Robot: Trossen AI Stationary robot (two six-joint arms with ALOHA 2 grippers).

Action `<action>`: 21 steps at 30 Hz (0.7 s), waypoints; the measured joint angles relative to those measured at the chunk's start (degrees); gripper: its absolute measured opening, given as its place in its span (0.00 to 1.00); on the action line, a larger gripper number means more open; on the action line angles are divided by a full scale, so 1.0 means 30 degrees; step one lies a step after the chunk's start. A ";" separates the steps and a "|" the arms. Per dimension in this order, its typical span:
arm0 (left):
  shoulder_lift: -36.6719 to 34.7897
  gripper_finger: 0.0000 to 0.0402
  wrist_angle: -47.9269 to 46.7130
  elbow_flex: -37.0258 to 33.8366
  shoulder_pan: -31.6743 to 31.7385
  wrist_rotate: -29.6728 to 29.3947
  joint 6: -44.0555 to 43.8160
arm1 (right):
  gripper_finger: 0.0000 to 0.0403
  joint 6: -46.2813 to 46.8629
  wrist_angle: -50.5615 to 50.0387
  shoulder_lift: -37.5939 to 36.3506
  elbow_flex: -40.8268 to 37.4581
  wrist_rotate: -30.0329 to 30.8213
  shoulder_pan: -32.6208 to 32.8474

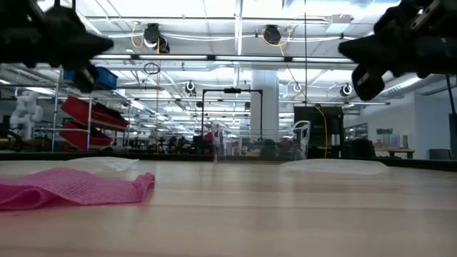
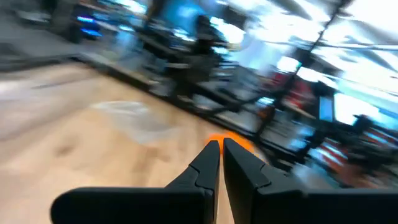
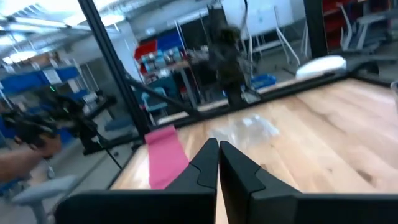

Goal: Roll bandage
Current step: Roll the pink bandage

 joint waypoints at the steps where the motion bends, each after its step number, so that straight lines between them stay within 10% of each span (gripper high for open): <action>1: 0.0190 0.07 0.0036 0.0303 0.0000 0.0652 -0.0100 | 0.00 -0.0019 0.0258 0.1078 0.0403 0.0006 0.0000; 21: 0.7192 0.07 -0.3673 0.3936 -0.1690 0.2558 -0.4869 | 0.03 -0.4218 -0.2254 1.6738 1.4393 -0.1657 0.0204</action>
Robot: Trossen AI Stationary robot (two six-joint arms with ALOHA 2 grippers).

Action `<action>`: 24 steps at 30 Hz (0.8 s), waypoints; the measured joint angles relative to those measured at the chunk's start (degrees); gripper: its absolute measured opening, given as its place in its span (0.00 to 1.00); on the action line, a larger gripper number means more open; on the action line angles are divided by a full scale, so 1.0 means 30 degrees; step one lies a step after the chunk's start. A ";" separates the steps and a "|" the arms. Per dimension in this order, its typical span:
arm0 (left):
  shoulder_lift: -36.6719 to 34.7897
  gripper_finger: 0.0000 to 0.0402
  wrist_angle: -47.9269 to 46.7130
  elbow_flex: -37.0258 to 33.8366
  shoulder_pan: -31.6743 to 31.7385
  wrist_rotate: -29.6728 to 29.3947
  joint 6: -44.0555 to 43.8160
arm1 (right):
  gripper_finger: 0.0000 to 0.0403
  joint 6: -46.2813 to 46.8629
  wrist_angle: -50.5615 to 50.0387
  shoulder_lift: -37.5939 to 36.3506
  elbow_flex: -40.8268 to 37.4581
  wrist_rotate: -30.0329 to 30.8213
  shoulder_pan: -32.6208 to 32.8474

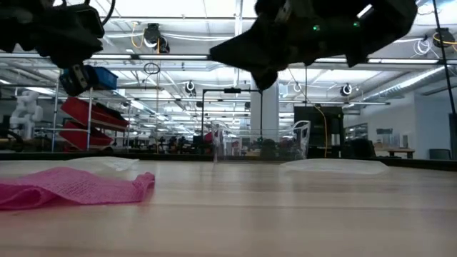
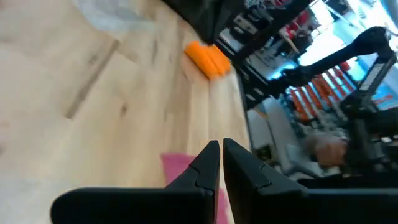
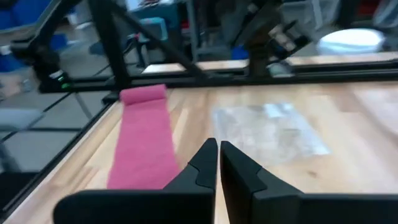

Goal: Roll bandage
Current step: Roll the pink bandage

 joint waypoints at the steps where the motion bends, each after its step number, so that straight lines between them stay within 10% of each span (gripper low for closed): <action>1: 0.0061 0.07 -0.0265 0.0071 -0.0302 -0.0014 -0.0092 | 0.04 0.0021 0.0008 0.0408 0.0270 -0.0161 0.0014; 19: 0.6014 0.07 -0.0849 0.4334 -0.7533 -0.5607 -0.0945 | 0.33 -0.2713 -0.0632 0.5172 0.5163 -0.0348 0.1602; 24: 0.9111 0.07 -0.5406 0.6922 -0.9313 -0.7417 -0.2342 | 0.36 -0.2122 -0.1111 0.5033 0.5527 -0.0317 0.1581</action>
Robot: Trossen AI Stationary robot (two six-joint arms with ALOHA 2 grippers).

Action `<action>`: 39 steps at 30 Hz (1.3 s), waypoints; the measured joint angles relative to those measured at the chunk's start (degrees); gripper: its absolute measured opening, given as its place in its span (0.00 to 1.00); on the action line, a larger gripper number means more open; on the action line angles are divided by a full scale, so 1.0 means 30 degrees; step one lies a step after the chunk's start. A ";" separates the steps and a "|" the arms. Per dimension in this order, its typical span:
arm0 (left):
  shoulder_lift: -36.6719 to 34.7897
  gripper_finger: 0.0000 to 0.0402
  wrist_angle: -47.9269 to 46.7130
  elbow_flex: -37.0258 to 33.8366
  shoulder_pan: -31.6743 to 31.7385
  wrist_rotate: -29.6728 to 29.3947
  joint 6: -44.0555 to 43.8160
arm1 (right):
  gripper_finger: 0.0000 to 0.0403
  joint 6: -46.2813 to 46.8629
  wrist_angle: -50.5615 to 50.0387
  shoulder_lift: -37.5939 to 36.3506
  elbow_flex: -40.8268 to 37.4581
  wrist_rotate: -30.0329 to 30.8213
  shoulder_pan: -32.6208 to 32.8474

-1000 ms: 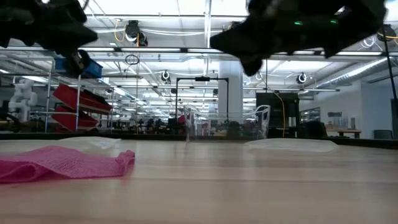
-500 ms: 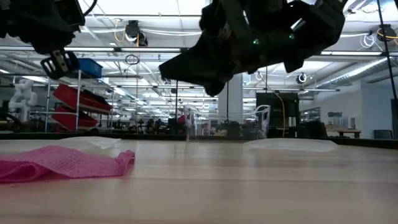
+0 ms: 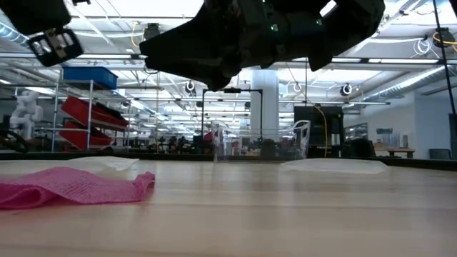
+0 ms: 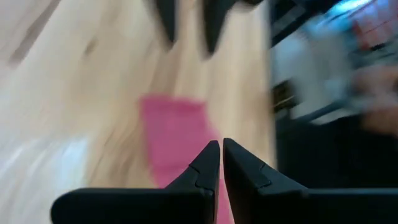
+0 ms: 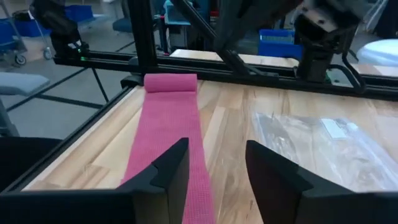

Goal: Roll bandage
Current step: Roll the pink bandage

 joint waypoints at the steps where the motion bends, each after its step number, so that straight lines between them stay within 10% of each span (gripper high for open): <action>1: 0.0553 0.07 -0.1256 0.0511 -0.0351 -0.0298 -0.0548 | 0.36 0.0113 -0.0027 0.0000 -0.0007 0.0000 0.0000; 29: 0.6391 0.07 -0.7286 0.3395 -0.8315 0.5114 -2.1705 | 0.36 0.0551 -0.1528 0.0000 -0.0022 -0.0023 0.0456; 39: 0.8430 0.31 -0.5555 0.3388 -0.9105 0.6191 -2.3243 | 0.36 -0.0167 -0.3217 -0.0007 -0.0035 -0.0041 0.0965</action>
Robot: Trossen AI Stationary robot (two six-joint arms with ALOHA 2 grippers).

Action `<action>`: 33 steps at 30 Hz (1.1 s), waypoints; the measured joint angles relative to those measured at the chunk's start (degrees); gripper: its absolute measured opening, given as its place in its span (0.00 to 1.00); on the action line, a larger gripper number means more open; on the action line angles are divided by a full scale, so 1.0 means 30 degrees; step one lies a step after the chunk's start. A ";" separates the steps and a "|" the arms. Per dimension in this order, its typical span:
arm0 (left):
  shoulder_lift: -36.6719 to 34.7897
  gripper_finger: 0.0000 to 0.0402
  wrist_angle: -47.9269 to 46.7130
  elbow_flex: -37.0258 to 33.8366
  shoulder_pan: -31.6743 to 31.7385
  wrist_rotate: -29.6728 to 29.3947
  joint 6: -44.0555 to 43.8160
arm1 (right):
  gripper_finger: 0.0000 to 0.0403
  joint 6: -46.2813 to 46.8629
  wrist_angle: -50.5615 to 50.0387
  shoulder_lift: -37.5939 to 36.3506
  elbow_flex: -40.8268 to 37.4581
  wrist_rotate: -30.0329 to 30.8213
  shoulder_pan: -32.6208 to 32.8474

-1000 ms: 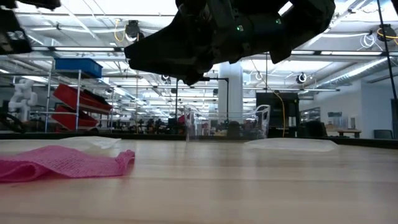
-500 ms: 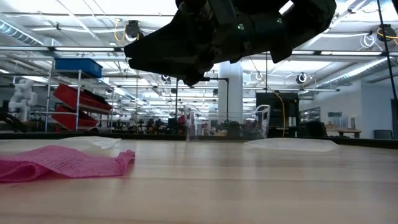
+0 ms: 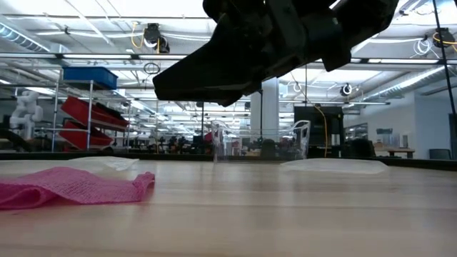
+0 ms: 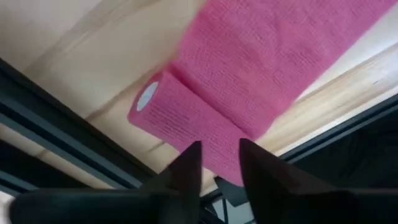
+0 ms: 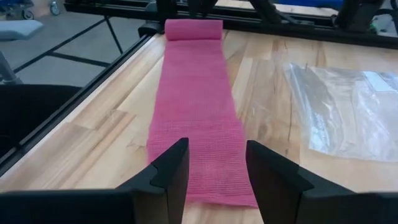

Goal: Roll bandage
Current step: Roll the pink bandage

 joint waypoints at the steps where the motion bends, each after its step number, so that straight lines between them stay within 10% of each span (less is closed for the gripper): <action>1: 0.0000 0.35 0.0143 0.0042 0.0000 0.0174 -0.0074 | 0.36 0.0001 0.0018 0.0000 -0.0001 -0.0003 -0.0003; 13: 0.0384 0.73 -0.0758 0.0118 0.0010 0.1266 -0.2593 | 0.36 0.0040 -0.0291 -0.0007 -0.0001 0.0014 0.0244; 33: 0.2579 0.75 -0.2231 0.0058 0.0066 0.0637 -0.1914 | 0.36 0.0102 -0.0692 -0.0007 -0.0008 0.0019 0.0679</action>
